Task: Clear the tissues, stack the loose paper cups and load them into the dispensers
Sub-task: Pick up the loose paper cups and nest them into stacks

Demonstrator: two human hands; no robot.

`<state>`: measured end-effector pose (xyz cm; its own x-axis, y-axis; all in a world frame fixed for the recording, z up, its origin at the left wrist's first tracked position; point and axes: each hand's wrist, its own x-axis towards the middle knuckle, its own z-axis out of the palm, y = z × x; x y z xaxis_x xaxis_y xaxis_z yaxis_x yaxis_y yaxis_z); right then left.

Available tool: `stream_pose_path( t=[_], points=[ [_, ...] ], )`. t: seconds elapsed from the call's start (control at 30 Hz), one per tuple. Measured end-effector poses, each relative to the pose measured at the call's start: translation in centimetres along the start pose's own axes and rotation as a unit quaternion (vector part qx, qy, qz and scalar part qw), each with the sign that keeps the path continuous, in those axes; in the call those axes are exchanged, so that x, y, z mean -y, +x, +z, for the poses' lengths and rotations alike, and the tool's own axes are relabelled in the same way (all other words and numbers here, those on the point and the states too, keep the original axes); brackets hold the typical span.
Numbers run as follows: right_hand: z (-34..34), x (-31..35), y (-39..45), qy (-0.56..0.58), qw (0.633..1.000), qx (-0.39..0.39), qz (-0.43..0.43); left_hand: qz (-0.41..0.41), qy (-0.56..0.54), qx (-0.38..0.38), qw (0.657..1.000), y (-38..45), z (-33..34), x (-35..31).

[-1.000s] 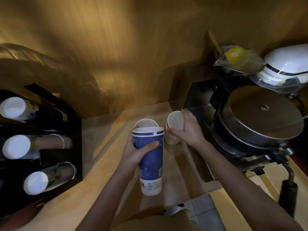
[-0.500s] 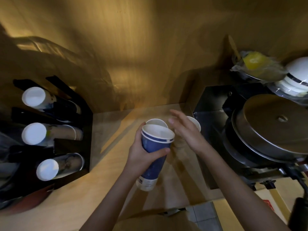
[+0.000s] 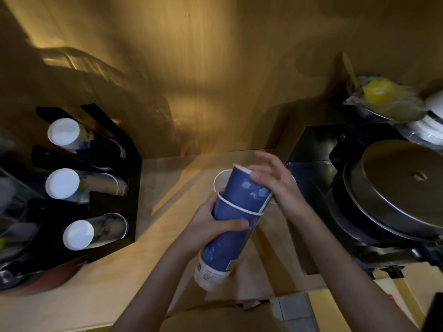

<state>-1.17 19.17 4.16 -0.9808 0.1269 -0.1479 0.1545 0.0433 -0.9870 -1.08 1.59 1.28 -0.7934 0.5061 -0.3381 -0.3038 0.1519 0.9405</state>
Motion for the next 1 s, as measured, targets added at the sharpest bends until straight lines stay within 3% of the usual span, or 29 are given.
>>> stream_pose_path(
  t=[0.17,0.37,0.53,0.73,0.87,1.0],
  points=[
    [-1.1,0.0,0.2,-0.007,0.999,-0.038,-0.004,-0.03,-0.034,0.001,0.999,-0.8,-0.3,1.1],
    [0.4,0.5,-0.2,-0.008,1.0,-0.008,0.0,-0.018,-0.055,0.001,0.998,-0.3,0.3,0.1],
    [2.1,2.6,-0.3,-0.074,0.995,-0.024,-0.056,0.095,0.018,-0.08,0.992,1.0,0.5,-3.6],
    [2.0,7.6,-0.4,-0.131,0.968,-0.082,-0.196,0.282,0.118,-0.138,0.942,1.7,0.7,-7.8],
    [2.1,7.7,0.1,-0.196,0.945,-0.116,-0.233,0.296,0.137,-0.151,0.933,2.6,0.5,-8.2],
    [2.1,5.3,1.3,-0.252,0.945,-0.097,-0.182,0.272,0.193,-0.158,0.929,4.3,-0.2,-6.5]
  ],
)
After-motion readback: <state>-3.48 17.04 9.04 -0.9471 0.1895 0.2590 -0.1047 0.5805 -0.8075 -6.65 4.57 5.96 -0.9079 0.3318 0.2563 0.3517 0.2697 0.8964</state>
